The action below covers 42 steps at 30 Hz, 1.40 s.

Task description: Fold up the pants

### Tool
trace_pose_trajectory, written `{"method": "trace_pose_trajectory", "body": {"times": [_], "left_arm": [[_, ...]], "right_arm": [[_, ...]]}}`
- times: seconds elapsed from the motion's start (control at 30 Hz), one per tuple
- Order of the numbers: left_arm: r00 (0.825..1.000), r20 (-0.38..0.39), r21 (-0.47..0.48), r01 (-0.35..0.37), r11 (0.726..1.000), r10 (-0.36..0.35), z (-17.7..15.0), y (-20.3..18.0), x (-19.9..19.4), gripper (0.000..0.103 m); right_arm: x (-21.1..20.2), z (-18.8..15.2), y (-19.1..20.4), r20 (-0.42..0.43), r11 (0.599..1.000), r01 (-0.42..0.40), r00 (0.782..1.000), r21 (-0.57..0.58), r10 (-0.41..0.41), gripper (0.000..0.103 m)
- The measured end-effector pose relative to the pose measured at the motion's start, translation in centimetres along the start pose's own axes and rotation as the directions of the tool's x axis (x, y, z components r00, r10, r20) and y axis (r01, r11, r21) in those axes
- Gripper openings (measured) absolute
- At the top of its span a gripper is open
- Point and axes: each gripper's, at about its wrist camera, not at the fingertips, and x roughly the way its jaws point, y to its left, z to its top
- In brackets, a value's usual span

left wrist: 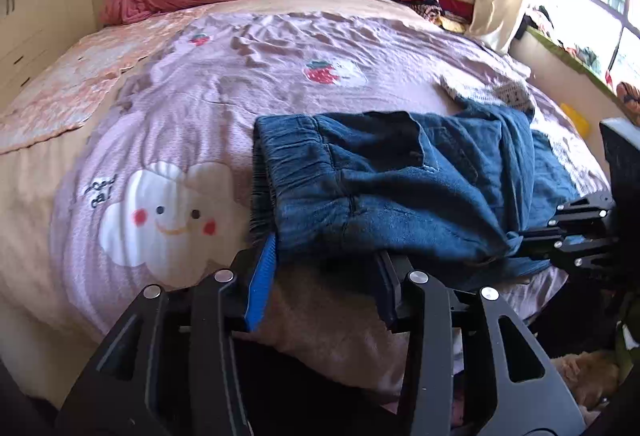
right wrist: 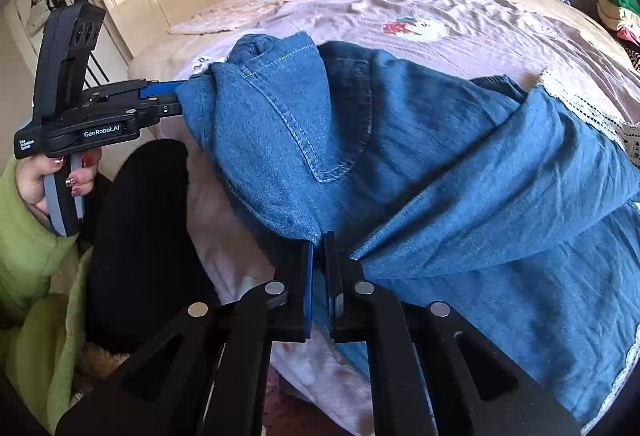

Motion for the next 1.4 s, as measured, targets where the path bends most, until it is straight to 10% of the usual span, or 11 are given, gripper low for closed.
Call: {"method": "trace_pose_trajectory", "body": {"times": [0.23, 0.4, 0.53, 0.73, 1.0, 1.2, 1.4], "left_arm": [[0.997, 0.016, -0.046, -0.076, 0.996, 0.077, 0.5, 1.3, -3.6, 0.049], [0.992, 0.107, -0.009, 0.067, 0.998, -0.066, 2.5, -1.9, -5.6, 0.049], [0.987, 0.037, 0.066, 0.153, 0.986, -0.156, 3.4, -5.8, -1.2, 0.049], [0.990, -0.134, 0.011, 0.045, 0.999, -0.043, 1.1, -4.1, 3.6, 0.045], [0.988, -0.143, 0.002, 0.063, 0.998, -0.062, -0.7, -3.3, 4.2, 0.045], [0.990, -0.081, -0.021, 0.113, 0.993, -0.114, 0.7, -4.0, 2.0, 0.049], [0.988, 0.010, 0.060, 0.154, 0.986, -0.155, 3.8, -7.1, -1.2, 0.067]], "right_arm": [[0.6, -0.7, 0.0, 0.003, 1.000, -0.016, 1.000, 0.015, 0.016, 0.010], [-0.1, -0.3, -0.3, 0.025, 0.997, -0.057, 0.998, 0.051, 0.056, 0.017], [-1.9, -0.3, -0.1, 0.058, 0.996, -0.077, 0.996, 0.052, 0.074, 0.023], [-5.1, 0.8, -0.6, 0.145, 0.997, -0.043, 0.989, 0.064, 0.034, 0.032], [1.8, 1.8, -3.3, -0.036, 0.985, 0.007, 0.999, 0.171, -0.001, 0.034], [-3.1, 2.2, -5.1, 0.108, 0.973, -0.086, 0.992, 0.216, 0.063, 0.039], [-8.8, 5.5, -10.0, 0.199, 0.966, 0.096, 0.969, 0.241, -0.146, 0.050]]}}
